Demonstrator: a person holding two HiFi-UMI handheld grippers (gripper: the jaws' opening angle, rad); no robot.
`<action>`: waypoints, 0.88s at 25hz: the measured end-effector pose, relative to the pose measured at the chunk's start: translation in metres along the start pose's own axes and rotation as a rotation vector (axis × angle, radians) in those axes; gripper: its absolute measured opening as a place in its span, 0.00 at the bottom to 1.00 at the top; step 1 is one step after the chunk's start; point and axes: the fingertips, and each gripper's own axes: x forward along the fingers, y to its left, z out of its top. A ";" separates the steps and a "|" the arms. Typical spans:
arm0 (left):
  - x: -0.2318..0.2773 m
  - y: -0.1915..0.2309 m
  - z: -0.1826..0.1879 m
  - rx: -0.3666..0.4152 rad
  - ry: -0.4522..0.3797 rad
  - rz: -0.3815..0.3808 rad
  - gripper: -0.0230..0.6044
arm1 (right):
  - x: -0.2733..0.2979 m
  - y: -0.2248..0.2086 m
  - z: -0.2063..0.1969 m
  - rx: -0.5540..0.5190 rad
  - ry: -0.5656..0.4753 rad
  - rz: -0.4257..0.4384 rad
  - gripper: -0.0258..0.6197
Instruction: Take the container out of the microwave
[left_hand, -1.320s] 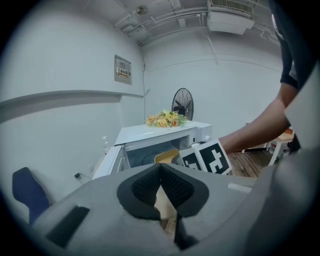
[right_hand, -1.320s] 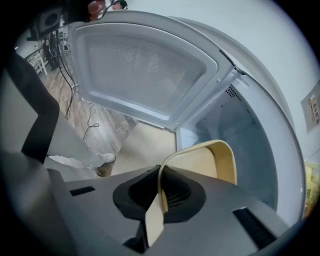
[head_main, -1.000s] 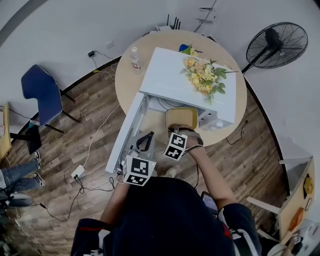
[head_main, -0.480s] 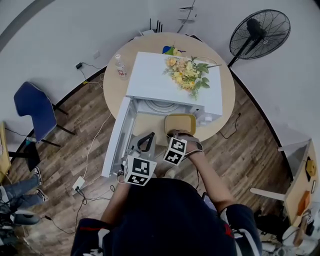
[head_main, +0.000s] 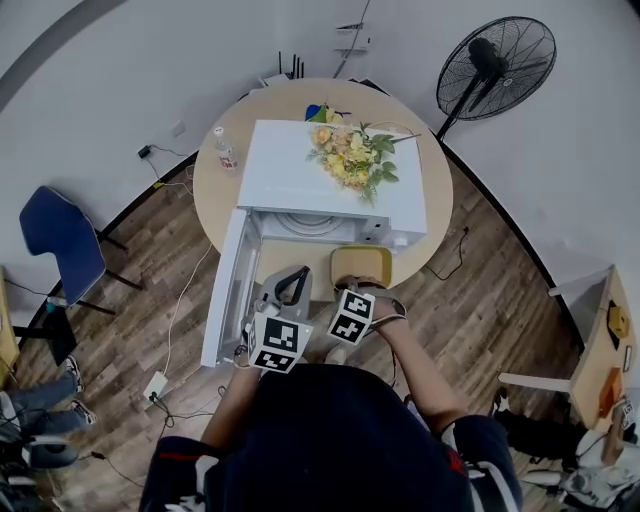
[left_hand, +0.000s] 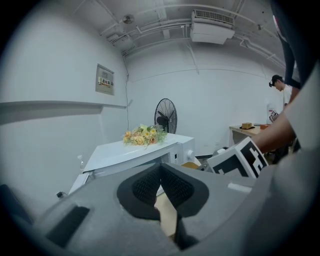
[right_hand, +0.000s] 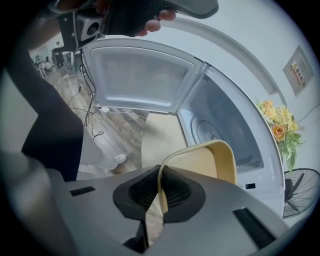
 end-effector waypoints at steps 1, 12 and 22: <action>0.001 -0.001 0.003 0.001 -0.005 -0.003 0.06 | -0.001 0.000 -0.001 0.004 0.001 -0.001 0.06; -0.004 0.009 0.035 0.000 -0.085 0.019 0.06 | -0.019 0.002 -0.018 0.044 0.032 -0.008 0.06; -0.014 0.029 0.059 -0.031 -0.163 0.040 0.06 | -0.046 -0.014 -0.007 0.097 0.010 -0.014 0.06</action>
